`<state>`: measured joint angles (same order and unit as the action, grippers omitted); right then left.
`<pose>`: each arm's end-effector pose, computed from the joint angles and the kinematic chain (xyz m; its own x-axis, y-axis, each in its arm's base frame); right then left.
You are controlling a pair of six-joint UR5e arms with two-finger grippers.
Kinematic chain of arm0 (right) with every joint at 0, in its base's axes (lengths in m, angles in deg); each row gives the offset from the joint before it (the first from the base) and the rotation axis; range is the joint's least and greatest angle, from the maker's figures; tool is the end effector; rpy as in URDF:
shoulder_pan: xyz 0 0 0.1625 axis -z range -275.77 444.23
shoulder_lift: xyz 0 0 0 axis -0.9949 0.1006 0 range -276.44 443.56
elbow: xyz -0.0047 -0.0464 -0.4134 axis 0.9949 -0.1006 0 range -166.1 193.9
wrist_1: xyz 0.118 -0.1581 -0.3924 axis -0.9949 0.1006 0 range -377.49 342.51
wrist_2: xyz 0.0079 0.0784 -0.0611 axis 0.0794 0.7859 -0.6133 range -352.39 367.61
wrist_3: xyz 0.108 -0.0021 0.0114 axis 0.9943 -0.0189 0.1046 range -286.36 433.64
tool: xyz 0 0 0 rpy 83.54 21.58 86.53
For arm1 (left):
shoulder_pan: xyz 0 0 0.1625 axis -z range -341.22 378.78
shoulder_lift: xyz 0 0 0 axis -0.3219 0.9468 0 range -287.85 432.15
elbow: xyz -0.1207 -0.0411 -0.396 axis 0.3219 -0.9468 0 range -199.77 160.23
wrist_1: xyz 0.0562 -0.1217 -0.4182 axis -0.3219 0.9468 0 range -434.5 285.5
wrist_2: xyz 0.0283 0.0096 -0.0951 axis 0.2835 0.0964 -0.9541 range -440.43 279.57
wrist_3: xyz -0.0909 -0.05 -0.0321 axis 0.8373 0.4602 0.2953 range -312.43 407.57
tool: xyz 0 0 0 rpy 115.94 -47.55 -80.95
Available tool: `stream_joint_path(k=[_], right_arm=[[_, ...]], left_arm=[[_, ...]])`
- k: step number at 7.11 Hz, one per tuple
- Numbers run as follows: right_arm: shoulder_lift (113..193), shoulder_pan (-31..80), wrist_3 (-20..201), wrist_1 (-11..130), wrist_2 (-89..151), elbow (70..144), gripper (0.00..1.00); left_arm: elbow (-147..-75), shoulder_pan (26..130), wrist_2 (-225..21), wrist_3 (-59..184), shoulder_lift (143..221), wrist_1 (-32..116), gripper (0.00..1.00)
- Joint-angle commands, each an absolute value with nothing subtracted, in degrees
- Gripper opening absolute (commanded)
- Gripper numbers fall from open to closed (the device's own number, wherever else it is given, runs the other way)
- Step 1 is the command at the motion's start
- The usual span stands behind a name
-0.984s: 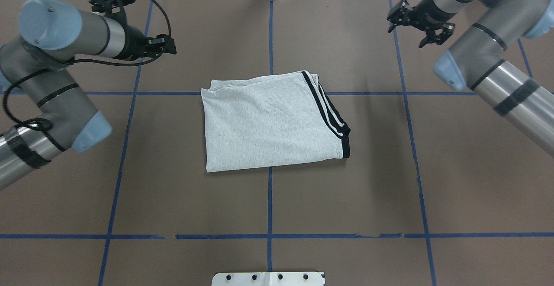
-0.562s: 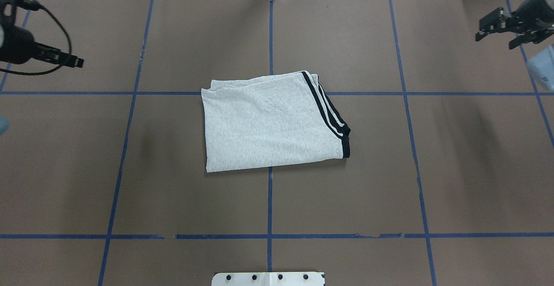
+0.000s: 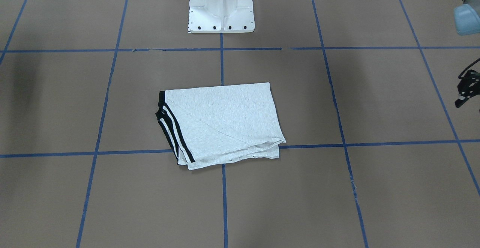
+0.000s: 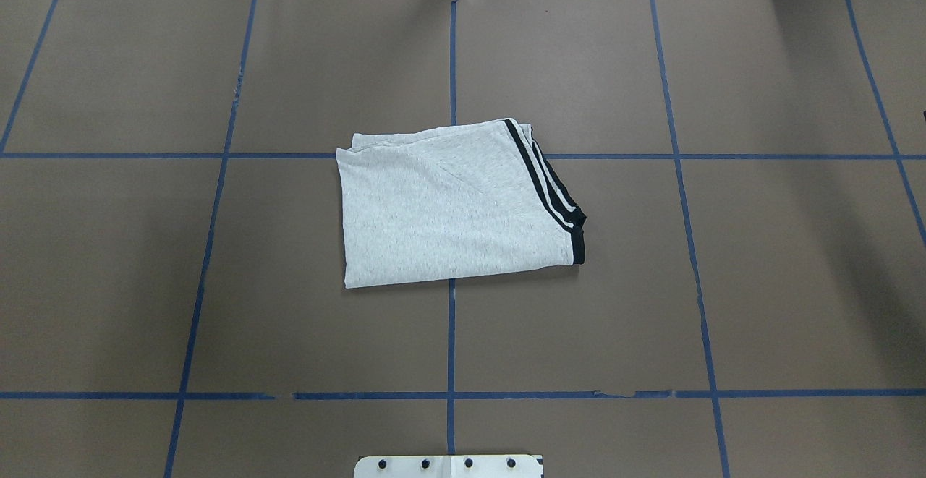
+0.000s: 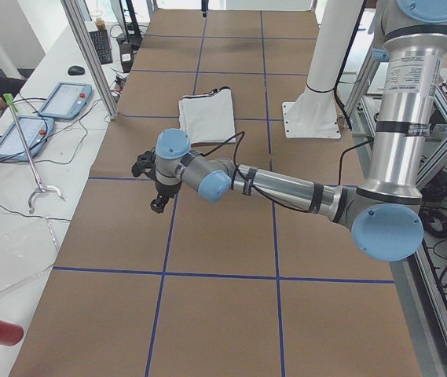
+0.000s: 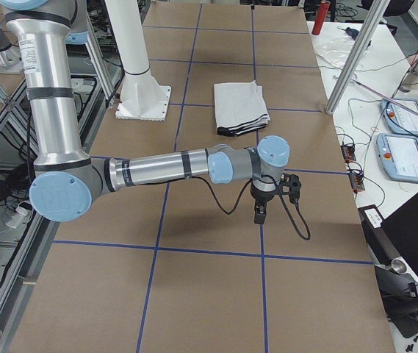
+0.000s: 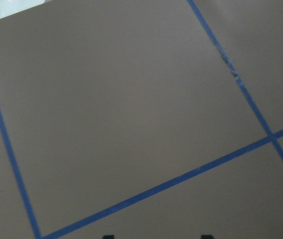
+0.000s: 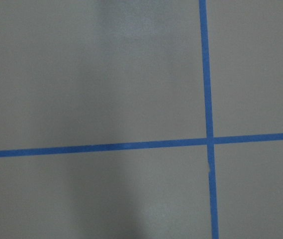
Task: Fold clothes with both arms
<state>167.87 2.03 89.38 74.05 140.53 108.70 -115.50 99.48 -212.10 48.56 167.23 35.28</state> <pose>-0.0178 -0.5664 0.5633 0.7209 0.0688 0.6896 -0.0638 0.9974 -0.0328 0.0325 -0.5773 0.5175 0.6848 0.4399 -0.5810 -0.1274 0.8572 0.4989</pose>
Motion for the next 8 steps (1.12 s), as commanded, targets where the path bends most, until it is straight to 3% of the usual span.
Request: stream_joint_path(k=[1, 2, 3, 4, 8], right_arm=[[170.6, -0.2, 83.7, 77.3, 140.1, 110.8, 1.00], [170.7, -1.8, 80.1, 78.0, 140.3, 111.0, 1.00], [170.5, -1.7, 79.7, 79.4, 139.8, 111.1, 1.00], [170.7, -1.0, 77.2, 79.7, 139.5, 110.9, 1.00], [170.7, 0.2, 76.2, 82.9, 140.3, 110.2, 1.00]], left_arm=[[-115.0, 104.6, -211.7, 42.0, 167.3, 31.4, 0.76], [-115.4, 104.6, -211.7, 41.9, 167.7, 25.6, 0.76], [-114.3, 104.5, -211.7, 41.9, 167.9, 25.5, 0.94], [-113.8, 104.6, -212.0, 42.1, 167.8, 25.1, 1.00], [-114.0, 104.8, -212.3, 44.0, 165.0, 25.5, 1.00]])
